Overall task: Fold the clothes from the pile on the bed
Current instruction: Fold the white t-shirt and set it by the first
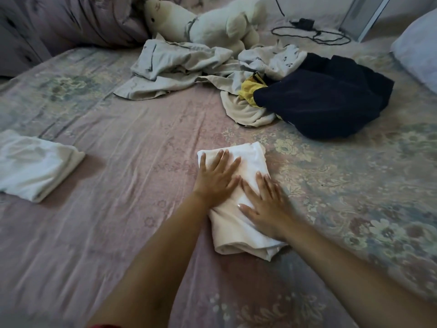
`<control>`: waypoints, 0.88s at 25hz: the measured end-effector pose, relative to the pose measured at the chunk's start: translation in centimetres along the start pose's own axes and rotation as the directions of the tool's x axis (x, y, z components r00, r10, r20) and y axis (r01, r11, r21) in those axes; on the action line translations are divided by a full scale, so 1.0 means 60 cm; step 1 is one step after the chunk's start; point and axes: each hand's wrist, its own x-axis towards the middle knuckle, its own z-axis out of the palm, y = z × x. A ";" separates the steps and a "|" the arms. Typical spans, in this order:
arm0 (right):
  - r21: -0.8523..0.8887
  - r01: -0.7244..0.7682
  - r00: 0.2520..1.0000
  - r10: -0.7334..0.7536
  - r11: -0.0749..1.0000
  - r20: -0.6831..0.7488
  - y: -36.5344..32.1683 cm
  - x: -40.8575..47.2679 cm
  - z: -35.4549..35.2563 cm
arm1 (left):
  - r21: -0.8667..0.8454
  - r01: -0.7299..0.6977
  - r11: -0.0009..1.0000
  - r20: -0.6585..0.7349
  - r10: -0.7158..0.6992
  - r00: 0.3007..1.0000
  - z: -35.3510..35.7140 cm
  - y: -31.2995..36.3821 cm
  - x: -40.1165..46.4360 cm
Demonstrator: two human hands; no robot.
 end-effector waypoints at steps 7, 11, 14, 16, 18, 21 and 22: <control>-0.217 0.439 0.895 -0.403 0.872 0.191 0.116 -0.100 -0.024 | 0.011 -0.494 0.869 0.003 0.494 0.870 0.016 -0.039 -0.172; -0.284 0.481 0.868 -0.496 0.830 0.019 0.106 -0.087 -0.022 | 0.053 -0.455 0.889 0.127 0.446 0.886 -0.004 -0.022 -0.166; -0.246 0.473 0.857 -0.507 0.846 -0.095 0.094 -0.088 -0.018 | 0.011 -0.450 0.893 0.177 0.441 0.880 -0.023 0.003 -0.176; -0.248 0.536 0.782 -0.585 0.807 -0.216 0.084 -0.103 -0.021 | 0.043 -0.544 0.838 0.015 0.544 0.839 -0.040 0.017 -0.186; -0.297 0.633 0.668 -0.698 0.715 -0.257 0.070 -0.133 -0.030 | 0.033 -0.648 0.761 -0.197 0.641 0.742 -0.044 0.024 -0.215; -0.375 0.735 0.557 -0.818 0.566 -0.144 0.080 -0.170 -0.007 | -0.044 -0.753 0.656 -0.212 0.731 0.649 -0.033 0.025 -0.275; -0.394 0.733 0.579 -0.812 0.555 -0.068 0.090 -0.175 -0.003 | -0.007 -0.759 0.651 -0.171 0.747 0.642 -0.023 0.015 -0.285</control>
